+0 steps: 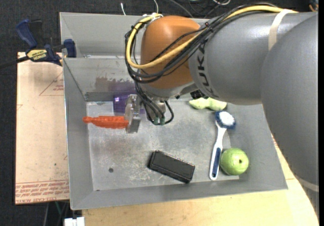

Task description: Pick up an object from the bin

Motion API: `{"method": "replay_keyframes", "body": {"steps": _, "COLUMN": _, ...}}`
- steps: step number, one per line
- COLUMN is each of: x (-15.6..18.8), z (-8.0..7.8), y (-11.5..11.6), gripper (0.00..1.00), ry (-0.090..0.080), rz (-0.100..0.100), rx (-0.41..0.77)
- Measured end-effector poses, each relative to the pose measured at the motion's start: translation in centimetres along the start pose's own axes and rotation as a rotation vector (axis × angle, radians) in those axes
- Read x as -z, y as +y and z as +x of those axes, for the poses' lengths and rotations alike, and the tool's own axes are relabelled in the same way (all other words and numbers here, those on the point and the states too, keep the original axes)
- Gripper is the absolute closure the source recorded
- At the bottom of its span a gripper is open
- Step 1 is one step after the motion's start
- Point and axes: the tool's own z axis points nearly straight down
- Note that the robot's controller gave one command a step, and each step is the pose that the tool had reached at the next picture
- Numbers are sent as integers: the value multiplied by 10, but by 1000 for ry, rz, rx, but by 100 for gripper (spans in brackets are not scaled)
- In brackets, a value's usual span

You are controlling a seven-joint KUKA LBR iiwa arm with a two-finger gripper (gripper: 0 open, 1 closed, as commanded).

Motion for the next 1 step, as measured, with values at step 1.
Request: {"method": "replay_keyframes", "body": {"steps": 1, "x": 4, "z": 41, "y": -16, "gripper": 100, "ry": 27, "rz": 3, "rx": 240}}
